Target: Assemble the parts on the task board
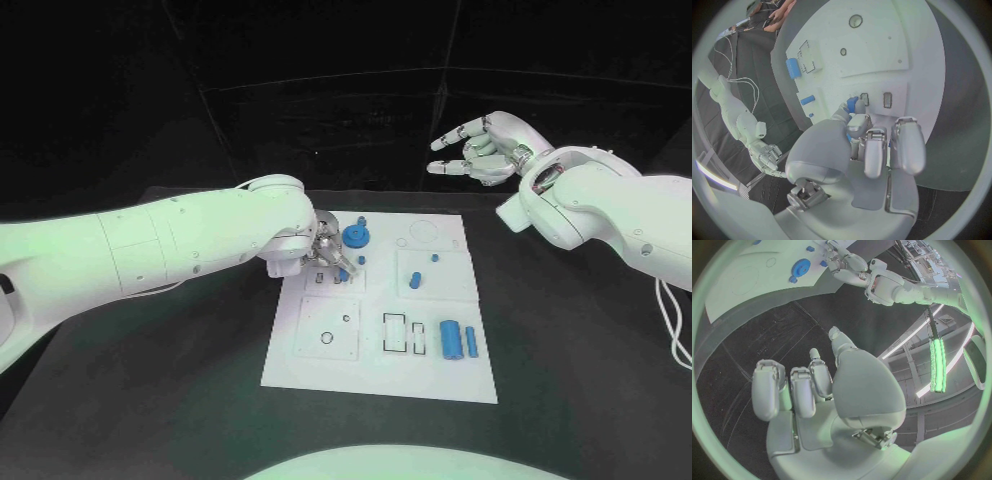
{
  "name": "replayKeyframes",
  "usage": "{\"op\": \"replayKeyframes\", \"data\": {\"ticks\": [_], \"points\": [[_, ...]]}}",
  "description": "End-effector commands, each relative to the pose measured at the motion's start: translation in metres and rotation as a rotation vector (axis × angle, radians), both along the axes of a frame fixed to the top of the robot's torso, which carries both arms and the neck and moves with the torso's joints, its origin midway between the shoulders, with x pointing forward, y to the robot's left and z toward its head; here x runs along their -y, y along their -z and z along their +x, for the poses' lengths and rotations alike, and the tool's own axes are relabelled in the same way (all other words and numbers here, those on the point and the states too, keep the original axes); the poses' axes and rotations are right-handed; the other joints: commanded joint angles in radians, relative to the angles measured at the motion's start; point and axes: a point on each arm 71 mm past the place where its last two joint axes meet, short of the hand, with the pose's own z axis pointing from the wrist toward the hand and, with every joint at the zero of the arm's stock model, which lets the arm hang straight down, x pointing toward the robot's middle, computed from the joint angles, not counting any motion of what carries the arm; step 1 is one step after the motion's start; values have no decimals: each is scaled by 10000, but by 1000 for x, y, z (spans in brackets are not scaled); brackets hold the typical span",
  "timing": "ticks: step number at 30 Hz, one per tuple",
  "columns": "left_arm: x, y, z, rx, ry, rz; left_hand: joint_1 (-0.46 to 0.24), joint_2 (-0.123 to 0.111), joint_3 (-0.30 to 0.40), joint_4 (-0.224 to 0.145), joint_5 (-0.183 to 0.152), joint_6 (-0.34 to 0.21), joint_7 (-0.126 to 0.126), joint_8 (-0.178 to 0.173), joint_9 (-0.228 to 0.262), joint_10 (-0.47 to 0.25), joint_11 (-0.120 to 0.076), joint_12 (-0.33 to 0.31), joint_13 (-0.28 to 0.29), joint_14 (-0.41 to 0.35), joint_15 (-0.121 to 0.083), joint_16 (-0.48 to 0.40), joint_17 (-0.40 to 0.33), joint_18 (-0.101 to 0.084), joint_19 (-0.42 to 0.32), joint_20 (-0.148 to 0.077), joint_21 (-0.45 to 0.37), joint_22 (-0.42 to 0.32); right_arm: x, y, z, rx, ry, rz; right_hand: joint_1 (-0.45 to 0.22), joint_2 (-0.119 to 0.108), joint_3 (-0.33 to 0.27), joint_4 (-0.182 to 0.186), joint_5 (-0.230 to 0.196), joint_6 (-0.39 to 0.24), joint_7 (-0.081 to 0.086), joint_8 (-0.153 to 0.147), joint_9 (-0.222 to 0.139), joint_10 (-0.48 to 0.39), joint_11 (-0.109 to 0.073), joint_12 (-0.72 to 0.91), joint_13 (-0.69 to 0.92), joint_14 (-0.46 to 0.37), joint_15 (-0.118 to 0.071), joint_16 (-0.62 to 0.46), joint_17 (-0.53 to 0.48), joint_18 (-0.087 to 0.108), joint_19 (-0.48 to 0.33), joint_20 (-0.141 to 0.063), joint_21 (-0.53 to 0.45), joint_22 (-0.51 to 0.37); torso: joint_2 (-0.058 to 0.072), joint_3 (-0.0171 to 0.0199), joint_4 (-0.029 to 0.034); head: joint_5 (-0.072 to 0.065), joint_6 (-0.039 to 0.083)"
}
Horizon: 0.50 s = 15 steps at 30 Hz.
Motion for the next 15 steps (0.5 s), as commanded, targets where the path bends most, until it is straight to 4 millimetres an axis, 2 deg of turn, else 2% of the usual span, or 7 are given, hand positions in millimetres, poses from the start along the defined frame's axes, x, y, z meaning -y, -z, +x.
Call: {"op": "replayKeyframes", "data": {"ticks": [1, 3, 5, 8, 11, 12, 15], "points": [[0, 1, -1, -18, 193, -6, -115, -255, 983, -427, 124, -35, 16, -109, -29, 5, -41, -72, -26, 1039, -41, 30, 2633, -78, -21, -63, -23, 1, -1, -2, 0, 30, -117, -52, -32, 99, -79, -6, 41, -75, -16, 19, -14, -67, 26, -55, 2, 887, 83, -24, 2012, 30, -26, 59, -39, -9, -7, -3, 5, 15, -17], [0, 1, -2, 0, 200, -54, -210, -472, 1668, -545, 216, -45, 16, -164, -39, 1, -33, -106, -43, 1039, -43, 30, 2633, -75, -27, -54, -38, -9, -1, -1, 0, 31, -125, -54, -32, 99, -79, -6, 41, -75, -16, 19, -14, -67, 26, -55, 2, 887, 83, -24, 2012, 30, -26, 59, -39, -9, -9, -2, 9, 15, -17], [-1, 1, -2, 39, 196, -130, -425, -768, 2700, -681, 350, -48, 53, -176, -11, 0, -4, -153, -72, 1039, -49, 30, 2633, -70, -36, -40, -62, -26, -2, -1, 1, 32, -133, -55, -34, 105, -89, -2, 45, -78, -15, 21, -14, -72, 27, -60, -5, 887, 83, -24, 2012, 29, -24, 60, -37, -4, -9, -2, 11, 20, -15], [-2, 0, -3, 161, 151, -343, -500, -1069, 3736, -960, 572, -118, 73, -143, 59, 6, 8, -189, -91, 1039, -24, 30, 2633, -68, -39, -31, -80, -41, -2, -1, 1, 33, -142, -55, -34, 105, -89, -2, 45, -78, -15, 21, -14, -72, 27, -60, -5, 887, 83, -24, 2012, 29, -24, 60, -37, -4, -7, -5, 16, 28, -15], [-5, -1, -4, 264, -4, -633, -954, -1492, 4993, -1159, 632, -146, 105, 1, 216, 67, 10, -207, -112, 1039, 30, 30, 2633, -69, -30, -2, -81, -20, -2, -1, 1, 33, -141, -58, -35, 106, -93, 0, 46, -79, -15, 21, -15, -72, 27, -61, -6, 886, 83, -25, 2010, 29, -24, 60, -37, -4, -9, -7, 20, 46, -19], [-6, -1, -4, 305, -78, -746, -1298, -1695, 5659, -1224, 612, -145, 139, 113, 327, 116, 17, -199, -110, 1039, 75, 30, 2633, -55, -24, -25, -80, -5, -2, -1, 1, 33, -136, -59, -35, 106, -93, 0, 46, -79, -15, 21, -15, -72, 27, -61, -6, 886, 83, -25, 2010, 29, -24, 60, -37, -4, -10, -5, 22, 49, -22], [-12, -3, -6, 507, -384, -1020, -1516, -1902, 6250, -1439, 612, -191, 98, 237, 463, 158, 10, -196, -115, 1039, 16, 30, 2633, -72, -18, 10, -85, 3, -1, -1, 2, 33, -109, -66, -37, 108, -95, 2, 47, -80, -14, 21, -15, -73, 27, -62, -8, 886, 84, -26, 2008, 30, -26, 60, -40, -10, -16, -1, 24, 68, -23]]}}
